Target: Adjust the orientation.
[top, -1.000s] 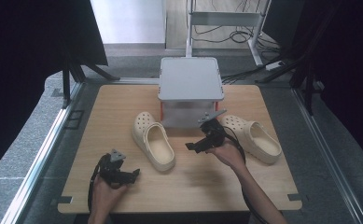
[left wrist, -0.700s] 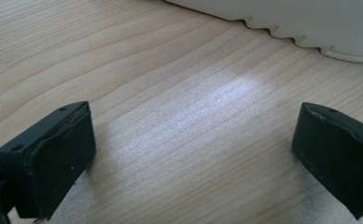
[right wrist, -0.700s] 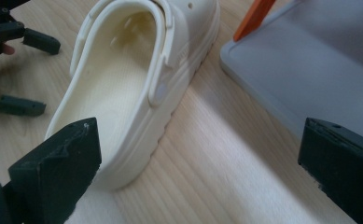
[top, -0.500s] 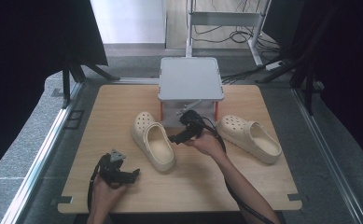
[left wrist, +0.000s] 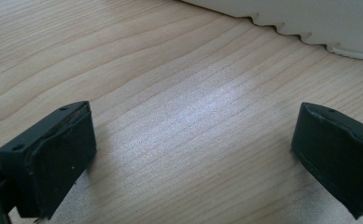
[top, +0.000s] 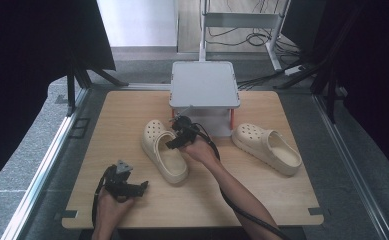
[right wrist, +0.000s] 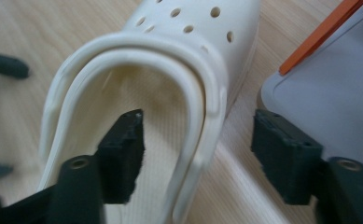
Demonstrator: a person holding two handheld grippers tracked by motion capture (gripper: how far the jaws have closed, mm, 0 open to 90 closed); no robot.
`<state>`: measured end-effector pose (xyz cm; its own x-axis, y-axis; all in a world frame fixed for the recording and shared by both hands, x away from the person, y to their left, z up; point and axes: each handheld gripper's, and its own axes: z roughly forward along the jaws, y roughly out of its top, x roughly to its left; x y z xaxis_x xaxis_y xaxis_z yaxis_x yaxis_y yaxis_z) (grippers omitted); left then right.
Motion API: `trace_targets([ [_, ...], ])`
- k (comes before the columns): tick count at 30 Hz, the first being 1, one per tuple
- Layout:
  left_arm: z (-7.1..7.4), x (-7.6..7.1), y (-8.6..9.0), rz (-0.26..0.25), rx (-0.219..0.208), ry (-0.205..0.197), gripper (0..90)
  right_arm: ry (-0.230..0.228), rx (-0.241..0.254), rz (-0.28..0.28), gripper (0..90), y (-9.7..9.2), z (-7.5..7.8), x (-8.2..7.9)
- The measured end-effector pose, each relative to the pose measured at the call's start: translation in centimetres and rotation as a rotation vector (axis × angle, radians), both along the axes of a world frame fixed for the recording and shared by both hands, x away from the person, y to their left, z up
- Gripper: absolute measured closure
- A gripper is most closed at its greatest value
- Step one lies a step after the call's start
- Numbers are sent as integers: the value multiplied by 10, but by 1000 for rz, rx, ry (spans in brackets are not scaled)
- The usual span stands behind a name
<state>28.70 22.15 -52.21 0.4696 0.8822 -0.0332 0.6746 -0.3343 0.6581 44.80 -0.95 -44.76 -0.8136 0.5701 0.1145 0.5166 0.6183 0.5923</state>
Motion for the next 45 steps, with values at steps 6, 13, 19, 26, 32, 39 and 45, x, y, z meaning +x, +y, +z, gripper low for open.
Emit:
trace_targets([
  [6, 0, 0, 0, 1, -1, 1, 0, 64, -45, -34, 663, 11, -6, 10],
  [13, 0, 0, 0, 2, -2, 2, 0, 93, -53, -51, 762, 6, -2, 10],
  [19, 0, 0, 0, 1, -2, 2, 0, 97, -50, -24, 763, -5, 12, 1],
  [26, 0, 0, 0, -5, -5, 1, 0, 93, -16, 19, 762, -24, 32, -26],
  [32, 0, 0, 3, -3, -6, -1, 2, 83, 1, 32, 762, -45, 44, -54],
  [39, 0, 0, 4, 4, -5, 0, 2, 79, 4, 23, 762, -67, 41, -91],
  [45, 0, 0, 4, 5, -5, 0, 1, 92, 17, 6, 761, -82, 28, -116],
])
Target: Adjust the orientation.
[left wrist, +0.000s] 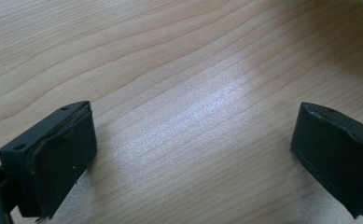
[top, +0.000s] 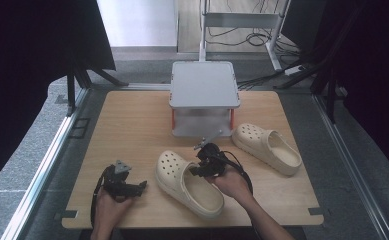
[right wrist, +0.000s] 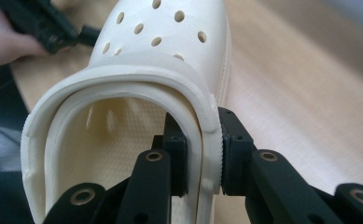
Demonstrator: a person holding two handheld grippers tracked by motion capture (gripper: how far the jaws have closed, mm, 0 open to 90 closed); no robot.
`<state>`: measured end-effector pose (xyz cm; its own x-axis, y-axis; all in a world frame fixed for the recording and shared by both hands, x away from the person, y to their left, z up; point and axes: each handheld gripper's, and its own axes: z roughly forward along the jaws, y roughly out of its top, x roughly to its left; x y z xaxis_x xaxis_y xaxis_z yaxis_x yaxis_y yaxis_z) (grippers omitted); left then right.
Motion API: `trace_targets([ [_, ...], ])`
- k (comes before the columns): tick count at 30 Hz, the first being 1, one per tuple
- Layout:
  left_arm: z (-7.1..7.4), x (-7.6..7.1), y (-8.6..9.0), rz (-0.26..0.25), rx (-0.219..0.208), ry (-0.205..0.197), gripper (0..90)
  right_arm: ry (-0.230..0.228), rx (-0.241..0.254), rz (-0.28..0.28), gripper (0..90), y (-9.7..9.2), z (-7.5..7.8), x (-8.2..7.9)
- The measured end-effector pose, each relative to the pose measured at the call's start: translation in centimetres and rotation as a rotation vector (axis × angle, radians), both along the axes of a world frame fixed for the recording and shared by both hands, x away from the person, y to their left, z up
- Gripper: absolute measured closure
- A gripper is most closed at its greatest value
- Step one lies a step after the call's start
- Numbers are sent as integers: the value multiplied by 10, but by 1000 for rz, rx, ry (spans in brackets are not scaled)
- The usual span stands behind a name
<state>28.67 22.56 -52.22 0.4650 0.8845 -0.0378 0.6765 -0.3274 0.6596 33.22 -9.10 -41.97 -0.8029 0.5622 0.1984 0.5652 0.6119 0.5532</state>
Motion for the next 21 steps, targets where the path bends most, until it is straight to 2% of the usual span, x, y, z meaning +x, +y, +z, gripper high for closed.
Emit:
trace_targets([
  [3, 0, 0, 0, 1, 0, 1, 1, 29, 16, -10, 761, -4, -10, -9],
  [6, 0, 0, 0, 1, -1, 1, 1, 21, 14, -19, 760, -4, -17, -17],
  [10, 0, 0, 0, 0, 1, 2, 1, -4, 3, -8, 752, 2, -27, -23],
  [12, 0, 0, 0, -1, 1, 2, 1, -37, -7, 6, 744, 3, -29, -25],
  [15, 0, 0, 0, -1, 2, 2, 1, -38, 5, 26, 722, 1, -29, -24],
  [17, 0, 0, 0, -1, 2, 1, 1, -47, 11, 40, 662, 0, -28, -24],
  [18, 0, 0, 0, 1, 1, 1, 1, -51, 26, 56, 604, -2, -25, -24],
  [19, 0, 0, 0, 1, 1, 1, 1, -51, 26, 56, 604, -2, -25, -24],
  [21, 0, 0, 0, -2, 3, 3, 1, -53, 33, 66, 537, -3, -21, -25],
])
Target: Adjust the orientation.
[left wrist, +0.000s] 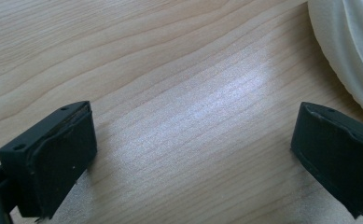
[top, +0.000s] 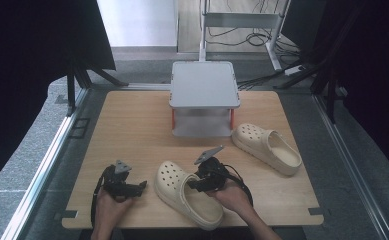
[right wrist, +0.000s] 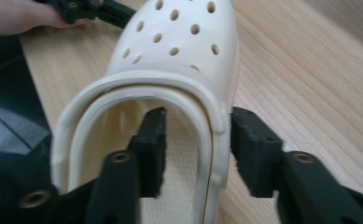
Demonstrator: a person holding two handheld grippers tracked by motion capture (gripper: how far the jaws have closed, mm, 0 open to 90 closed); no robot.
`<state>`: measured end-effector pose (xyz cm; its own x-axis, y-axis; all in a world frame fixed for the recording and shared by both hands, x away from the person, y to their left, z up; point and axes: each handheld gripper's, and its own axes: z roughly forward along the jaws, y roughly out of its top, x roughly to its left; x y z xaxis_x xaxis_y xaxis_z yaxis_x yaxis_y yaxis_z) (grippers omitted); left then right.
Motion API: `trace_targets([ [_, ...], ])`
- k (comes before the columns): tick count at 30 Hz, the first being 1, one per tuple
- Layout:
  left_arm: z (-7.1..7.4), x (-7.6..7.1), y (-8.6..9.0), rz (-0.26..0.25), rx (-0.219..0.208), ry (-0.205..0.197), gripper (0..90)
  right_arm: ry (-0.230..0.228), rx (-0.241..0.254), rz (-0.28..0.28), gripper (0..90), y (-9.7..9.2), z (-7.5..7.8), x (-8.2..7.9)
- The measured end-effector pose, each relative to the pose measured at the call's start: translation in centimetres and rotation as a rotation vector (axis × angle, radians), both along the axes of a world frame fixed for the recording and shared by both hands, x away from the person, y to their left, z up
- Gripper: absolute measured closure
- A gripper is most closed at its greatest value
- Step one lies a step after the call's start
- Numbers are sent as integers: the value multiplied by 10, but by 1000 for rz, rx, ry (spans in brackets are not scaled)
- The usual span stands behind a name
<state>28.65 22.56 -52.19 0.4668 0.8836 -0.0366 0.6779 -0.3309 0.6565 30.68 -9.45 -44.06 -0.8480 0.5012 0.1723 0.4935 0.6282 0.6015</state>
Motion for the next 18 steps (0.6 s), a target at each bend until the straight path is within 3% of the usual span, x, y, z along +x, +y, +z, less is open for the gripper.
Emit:
trace_targets([
  [3, 0, 0, 0, 2, -2, -1, 1, -24, -11, 26, 419, -3, 8, -2],
  [8, 0, 0, 0, 0, -1, 0, 0, -46, -21, 39, 314, -13, 16, -3],
  [18, 0, 0, 0, 3, -3, -2, 1, -60, -18, -18, 141, -55, 24, 10],
])
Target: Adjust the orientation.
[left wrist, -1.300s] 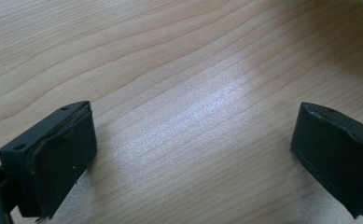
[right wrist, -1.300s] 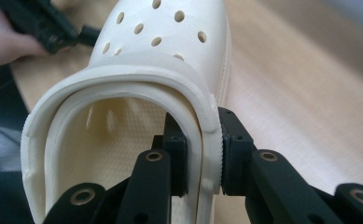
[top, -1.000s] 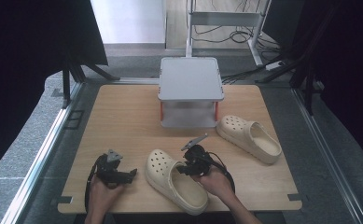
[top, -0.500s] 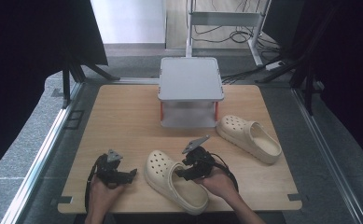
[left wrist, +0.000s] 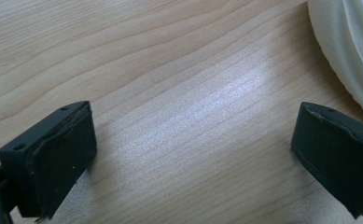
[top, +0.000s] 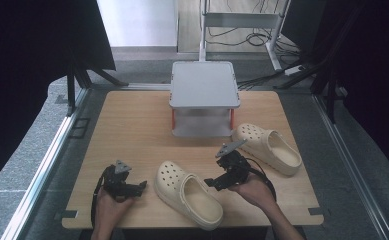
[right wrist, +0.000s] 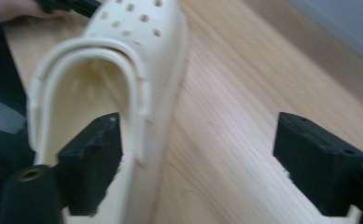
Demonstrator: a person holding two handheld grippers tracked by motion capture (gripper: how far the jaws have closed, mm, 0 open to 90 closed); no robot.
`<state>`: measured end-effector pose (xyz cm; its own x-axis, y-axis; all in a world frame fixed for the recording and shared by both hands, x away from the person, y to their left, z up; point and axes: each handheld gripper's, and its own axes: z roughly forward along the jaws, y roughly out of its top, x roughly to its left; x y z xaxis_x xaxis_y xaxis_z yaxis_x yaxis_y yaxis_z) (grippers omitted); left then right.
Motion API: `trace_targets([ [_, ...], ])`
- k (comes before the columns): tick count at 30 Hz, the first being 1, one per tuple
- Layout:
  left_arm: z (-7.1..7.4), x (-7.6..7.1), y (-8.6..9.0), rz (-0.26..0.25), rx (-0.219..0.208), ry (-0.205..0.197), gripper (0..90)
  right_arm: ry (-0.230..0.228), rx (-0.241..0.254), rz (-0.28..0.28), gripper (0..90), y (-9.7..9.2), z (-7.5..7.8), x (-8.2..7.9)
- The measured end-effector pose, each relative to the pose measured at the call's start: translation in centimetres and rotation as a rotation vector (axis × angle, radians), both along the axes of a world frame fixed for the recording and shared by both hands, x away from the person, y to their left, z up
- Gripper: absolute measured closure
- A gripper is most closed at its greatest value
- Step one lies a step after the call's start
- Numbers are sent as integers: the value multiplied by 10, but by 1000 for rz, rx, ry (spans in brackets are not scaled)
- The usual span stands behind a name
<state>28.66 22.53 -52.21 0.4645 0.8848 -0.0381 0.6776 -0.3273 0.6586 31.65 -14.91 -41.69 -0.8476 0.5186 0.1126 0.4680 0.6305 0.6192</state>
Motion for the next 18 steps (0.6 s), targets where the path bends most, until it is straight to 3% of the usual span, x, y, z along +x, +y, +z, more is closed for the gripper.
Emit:
trace_targets([
  [9, 0, 0, 0, 0, 0, -1, 1, -44, 11, -69, 24, -40, -5, 13],
  [18, 0, 0, 0, -2, 2, 0, 0, -65, -7, -153, 17, -85, -7, 18],
])
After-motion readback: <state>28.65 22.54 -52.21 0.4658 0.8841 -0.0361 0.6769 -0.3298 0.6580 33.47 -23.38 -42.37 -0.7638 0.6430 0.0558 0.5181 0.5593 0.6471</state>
